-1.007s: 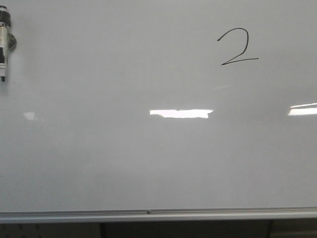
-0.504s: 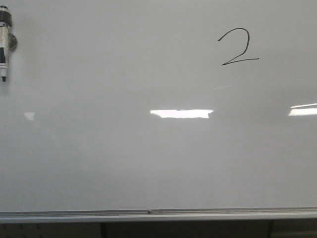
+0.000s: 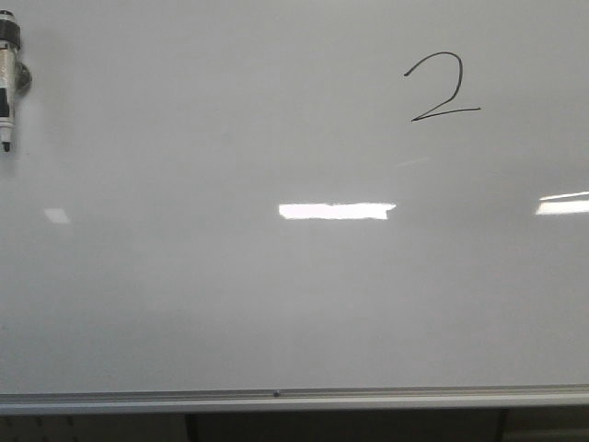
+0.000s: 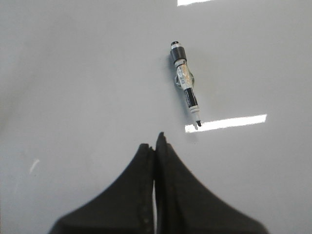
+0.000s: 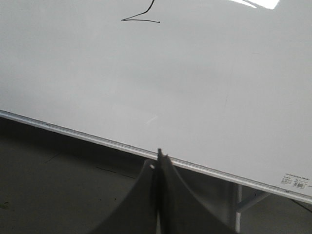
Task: Write number 2 on whiteboard
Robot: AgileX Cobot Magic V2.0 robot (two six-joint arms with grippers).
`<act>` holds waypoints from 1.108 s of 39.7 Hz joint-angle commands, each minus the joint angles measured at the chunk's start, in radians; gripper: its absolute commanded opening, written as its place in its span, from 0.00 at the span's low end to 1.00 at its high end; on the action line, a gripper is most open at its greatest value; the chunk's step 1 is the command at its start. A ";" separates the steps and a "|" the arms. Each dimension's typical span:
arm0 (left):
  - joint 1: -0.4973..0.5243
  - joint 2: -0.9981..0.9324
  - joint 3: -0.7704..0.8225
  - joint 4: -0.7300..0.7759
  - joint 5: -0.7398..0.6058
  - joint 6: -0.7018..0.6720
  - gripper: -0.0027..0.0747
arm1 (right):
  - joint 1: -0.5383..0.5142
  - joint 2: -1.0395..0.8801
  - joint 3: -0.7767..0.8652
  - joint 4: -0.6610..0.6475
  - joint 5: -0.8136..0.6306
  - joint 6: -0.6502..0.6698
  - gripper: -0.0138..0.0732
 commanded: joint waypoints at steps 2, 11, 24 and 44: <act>0.003 -0.022 0.025 -0.010 -0.097 -0.008 0.01 | -0.007 0.011 -0.024 -0.012 -0.076 -0.003 0.08; 0.003 -0.022 0.025 -0.008 -0.097 -0.029 0.01 | -0.007 0.011 -0.024 -0.012 -0.076 -0.003 0.08; 0.003 -0.022 0.025 -0.008 -0.095 -0.054 0.01 | -0.007 0.011 -0.024 -0.012 -0.076 -0.003 0.08; 0.031 -0.022 0.025 -0.008 -0.093 -0.077 0.01 | -0.007 0.011 -0.024 -0.012 -0.076 -0.003 0.08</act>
